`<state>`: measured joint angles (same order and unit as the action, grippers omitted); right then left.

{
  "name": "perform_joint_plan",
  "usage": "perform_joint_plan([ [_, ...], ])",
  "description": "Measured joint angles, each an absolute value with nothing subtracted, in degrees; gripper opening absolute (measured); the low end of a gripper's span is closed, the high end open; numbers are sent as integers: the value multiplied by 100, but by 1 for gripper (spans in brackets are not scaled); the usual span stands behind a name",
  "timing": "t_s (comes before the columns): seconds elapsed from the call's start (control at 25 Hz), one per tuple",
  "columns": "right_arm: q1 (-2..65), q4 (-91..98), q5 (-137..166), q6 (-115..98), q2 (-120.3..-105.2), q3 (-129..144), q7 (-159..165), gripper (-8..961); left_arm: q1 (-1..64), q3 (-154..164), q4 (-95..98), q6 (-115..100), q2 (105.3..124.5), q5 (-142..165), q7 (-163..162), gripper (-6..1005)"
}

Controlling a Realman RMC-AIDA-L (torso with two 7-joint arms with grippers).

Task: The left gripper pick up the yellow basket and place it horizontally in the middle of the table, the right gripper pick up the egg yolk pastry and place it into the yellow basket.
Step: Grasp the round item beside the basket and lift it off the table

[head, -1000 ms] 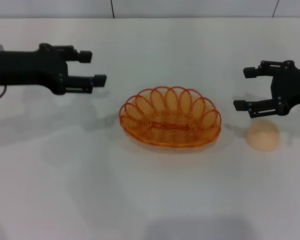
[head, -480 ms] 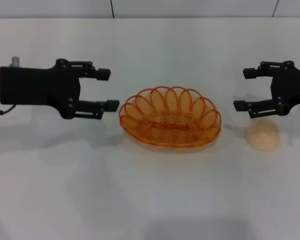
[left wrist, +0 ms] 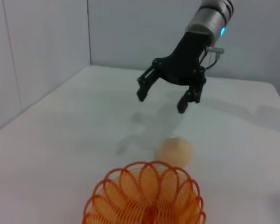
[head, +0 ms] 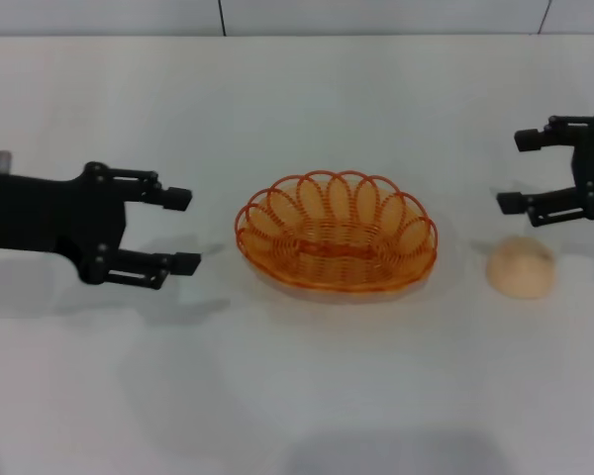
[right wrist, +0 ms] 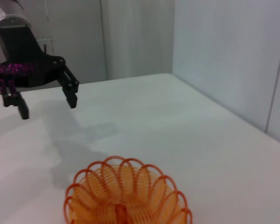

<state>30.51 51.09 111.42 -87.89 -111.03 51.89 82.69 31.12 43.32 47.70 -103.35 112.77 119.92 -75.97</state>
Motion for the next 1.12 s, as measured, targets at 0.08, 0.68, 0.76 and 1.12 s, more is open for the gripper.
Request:
perform_joint_plan([
  [0.08,3057,5133,11157,-8989,-10996,5188,8392,715,2953,4303,4822,-10364,11259,11896,-7482,744],
  [0.68,3290,5557,12388,-9209,-10976,5196,9247,705,2122,4126,4892,-9858,11688,11623,-6480,742],
  [0.76,3376,5574,12555,-9291,-10964,5226,9402,704,2108,4139,4881,-9894,11707,11623,-6446,742],
  [1.12,3721,6081,13513,-9659,-11034,5968,10935,698,2118,4104,4923,-10128,11692,11593,-6570,742],
])
